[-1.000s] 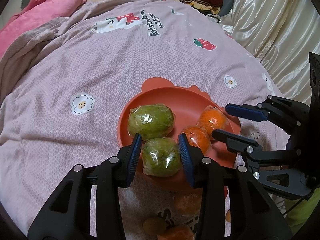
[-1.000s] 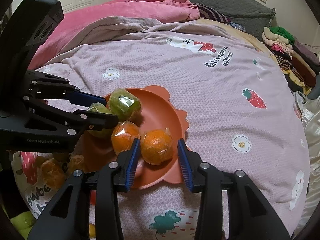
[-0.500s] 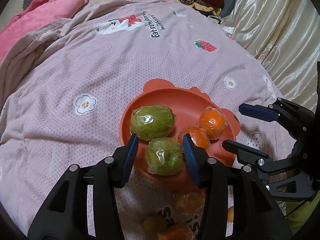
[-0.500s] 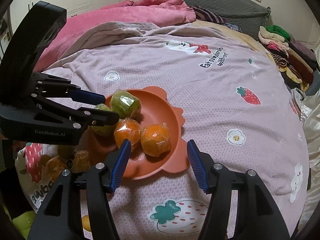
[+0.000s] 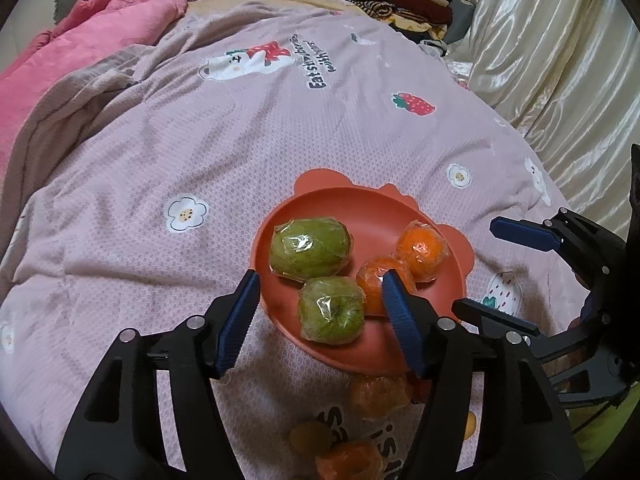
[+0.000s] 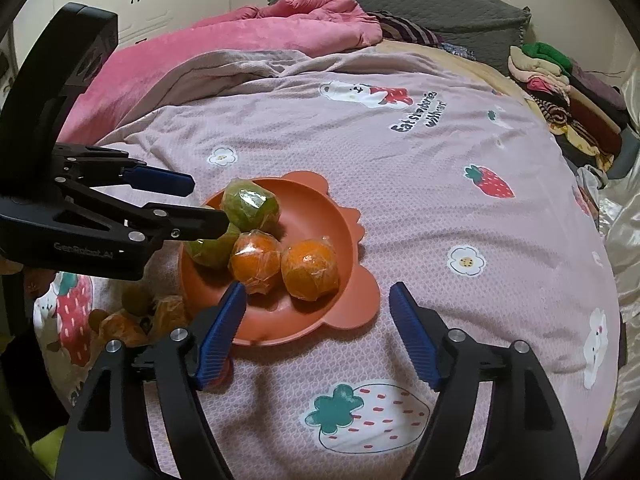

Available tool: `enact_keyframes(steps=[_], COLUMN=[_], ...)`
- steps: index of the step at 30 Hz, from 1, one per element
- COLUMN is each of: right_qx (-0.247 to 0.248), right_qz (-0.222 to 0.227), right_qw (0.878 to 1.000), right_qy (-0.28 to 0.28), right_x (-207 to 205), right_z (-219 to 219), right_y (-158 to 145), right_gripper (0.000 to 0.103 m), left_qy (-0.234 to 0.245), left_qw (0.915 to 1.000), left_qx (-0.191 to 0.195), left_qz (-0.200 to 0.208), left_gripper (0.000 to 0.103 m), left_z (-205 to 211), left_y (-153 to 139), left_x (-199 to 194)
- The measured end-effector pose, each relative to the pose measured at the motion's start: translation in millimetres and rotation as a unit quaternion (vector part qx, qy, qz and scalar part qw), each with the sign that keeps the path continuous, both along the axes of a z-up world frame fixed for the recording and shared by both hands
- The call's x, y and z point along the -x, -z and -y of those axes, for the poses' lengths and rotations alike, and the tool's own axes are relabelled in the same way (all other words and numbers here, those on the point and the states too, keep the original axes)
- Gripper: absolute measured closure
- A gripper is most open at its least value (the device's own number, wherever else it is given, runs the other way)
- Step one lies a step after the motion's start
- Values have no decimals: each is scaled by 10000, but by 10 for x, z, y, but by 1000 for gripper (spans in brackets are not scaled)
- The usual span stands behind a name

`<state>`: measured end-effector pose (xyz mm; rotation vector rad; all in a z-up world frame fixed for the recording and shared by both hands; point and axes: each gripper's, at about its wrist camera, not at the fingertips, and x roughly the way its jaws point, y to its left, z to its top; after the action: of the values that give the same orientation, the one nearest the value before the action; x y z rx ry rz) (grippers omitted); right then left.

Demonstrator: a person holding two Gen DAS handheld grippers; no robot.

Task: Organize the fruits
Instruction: 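Withdraw both open tools from the plate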

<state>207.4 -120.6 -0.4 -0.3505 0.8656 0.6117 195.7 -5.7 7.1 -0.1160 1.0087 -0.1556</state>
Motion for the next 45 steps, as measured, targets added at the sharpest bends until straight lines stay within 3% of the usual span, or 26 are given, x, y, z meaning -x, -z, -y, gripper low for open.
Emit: enact_keyframes(steps=[14,35,45], right_qx=[-67,-162,-220], right_qz=[111,335,423], right_qw=[9997,9987,9982], right_qy=[185,338,353], right_x=[57,245,364], right_z=[59,155,185], right_y=[-88,-314,-421], right_gripper=[11,7,6], left_qy=[-141,-285,-310], left_qw=[9997,9987,9980], left_qx=[-93,-101,-125], left_qz=[147,418,540], left_gripper=[30,13,11], left_z=[-32,-95,-100], left_y=[-130,-397,-507], left_x=[120,384,540])
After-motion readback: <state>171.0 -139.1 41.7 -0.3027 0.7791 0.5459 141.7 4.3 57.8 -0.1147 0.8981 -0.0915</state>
